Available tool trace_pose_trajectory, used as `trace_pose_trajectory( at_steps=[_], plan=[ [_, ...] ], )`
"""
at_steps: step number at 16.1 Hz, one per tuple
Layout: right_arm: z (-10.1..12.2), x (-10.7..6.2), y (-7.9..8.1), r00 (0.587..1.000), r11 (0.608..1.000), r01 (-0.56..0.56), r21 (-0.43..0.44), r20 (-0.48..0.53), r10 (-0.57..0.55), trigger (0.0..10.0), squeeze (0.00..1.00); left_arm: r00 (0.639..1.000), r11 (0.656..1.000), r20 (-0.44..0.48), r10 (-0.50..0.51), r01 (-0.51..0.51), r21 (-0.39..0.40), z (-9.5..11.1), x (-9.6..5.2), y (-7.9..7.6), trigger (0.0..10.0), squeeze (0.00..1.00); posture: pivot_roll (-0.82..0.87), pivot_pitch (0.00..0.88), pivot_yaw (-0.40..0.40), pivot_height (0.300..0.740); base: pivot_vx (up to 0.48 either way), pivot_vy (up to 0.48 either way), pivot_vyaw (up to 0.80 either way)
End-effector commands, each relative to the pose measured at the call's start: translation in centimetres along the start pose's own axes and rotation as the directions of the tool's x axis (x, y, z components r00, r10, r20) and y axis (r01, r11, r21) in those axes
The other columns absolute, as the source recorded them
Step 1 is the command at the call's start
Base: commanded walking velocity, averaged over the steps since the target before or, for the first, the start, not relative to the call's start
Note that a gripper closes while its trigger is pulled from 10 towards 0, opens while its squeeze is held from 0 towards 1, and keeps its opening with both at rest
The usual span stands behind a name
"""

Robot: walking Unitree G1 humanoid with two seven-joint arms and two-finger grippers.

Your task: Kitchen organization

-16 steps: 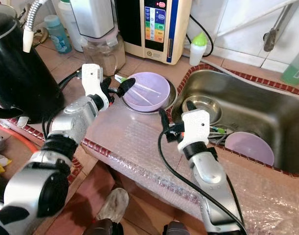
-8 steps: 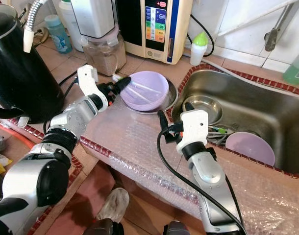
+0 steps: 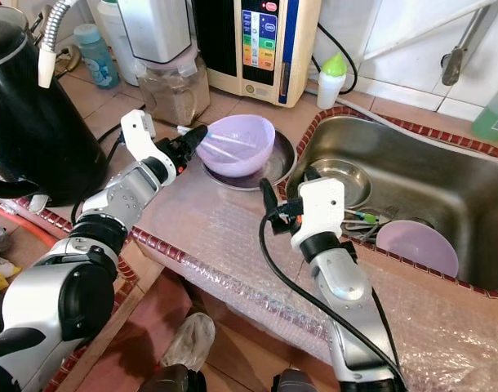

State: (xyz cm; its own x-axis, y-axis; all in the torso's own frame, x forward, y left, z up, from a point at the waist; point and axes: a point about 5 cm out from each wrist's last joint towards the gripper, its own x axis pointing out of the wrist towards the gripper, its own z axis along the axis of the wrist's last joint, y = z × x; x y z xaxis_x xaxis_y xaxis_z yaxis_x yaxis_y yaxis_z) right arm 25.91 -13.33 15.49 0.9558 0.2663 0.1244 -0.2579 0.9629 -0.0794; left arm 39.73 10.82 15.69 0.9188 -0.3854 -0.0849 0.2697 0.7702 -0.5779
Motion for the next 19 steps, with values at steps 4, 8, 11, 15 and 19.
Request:
trace_pose_trajectory(
  at_steps=[4, 8, 11, 15, 19],
  plan=[
    [0.0, 0.4, -0.3, 1.0, 1.0, 0.023, 0.003, 0.005, -0.023, 10.0, 0.0, 0.998, 1.0, 0.06, -0.029, 0.028, 0.009, 1.8, 0.3, -0.6, 0.0, 0.0, -0.13, 0.072, 0.087, 0.74, 0.0, 0.0, 0.0],
    [-0.2, 0.6, -0.3, 1.0, 1.0, 0.029, 0.003, 0.006, -0.029, 10.0, 0.0, 0.991, 0.998, 0.125, -0.049, 0.054, -0.034, 3.0, 0.2, -0.9, 0.0, 0.0, -0.12, 0.066, 0.091, 0.74, 0.0, 0.0, 0.0],
    [-0.3, 0.9, -0.2, 0.999, 0.999, 0.033, 0.006, 0.011, -0.033, 10.0, 0.0, 0.989, 0.996, 0.135, -0.065, 0.071, -0.045, 3.3, 0.2, -1.0, 0.0, 0.0, -0.11, 0.058, 0.092, 0.74, 0.0, 0.0, 0.0],
    [-0.2, 1.2, -0.3, 0.999, 0.999, 0.038, 0.004, 0.021, -0.038, 10.0, 0.0, 0.987, 0.996, 0.143, -0.074, 0.082, -0.045, 3.6, 0.3, -1.3, 0.0, 0.0, -0.11, 0.049, 0.094, 0.74, 0.0, 0.0, 0.0],
    [0.1, 1.8, -0.4, 0.998, 0.999, 0.044, 0.003, 0.046, -0.044, 10.0, 0.0, 0.98, 0.994, 0.18, -0.089, 0.098, -0.042, 4.6, 0.4, -1.8, 0.0, 0.0, -0.09, 0.028, 0.092, 0.74, 0.0, 0.0, 0.0]
  ],
)
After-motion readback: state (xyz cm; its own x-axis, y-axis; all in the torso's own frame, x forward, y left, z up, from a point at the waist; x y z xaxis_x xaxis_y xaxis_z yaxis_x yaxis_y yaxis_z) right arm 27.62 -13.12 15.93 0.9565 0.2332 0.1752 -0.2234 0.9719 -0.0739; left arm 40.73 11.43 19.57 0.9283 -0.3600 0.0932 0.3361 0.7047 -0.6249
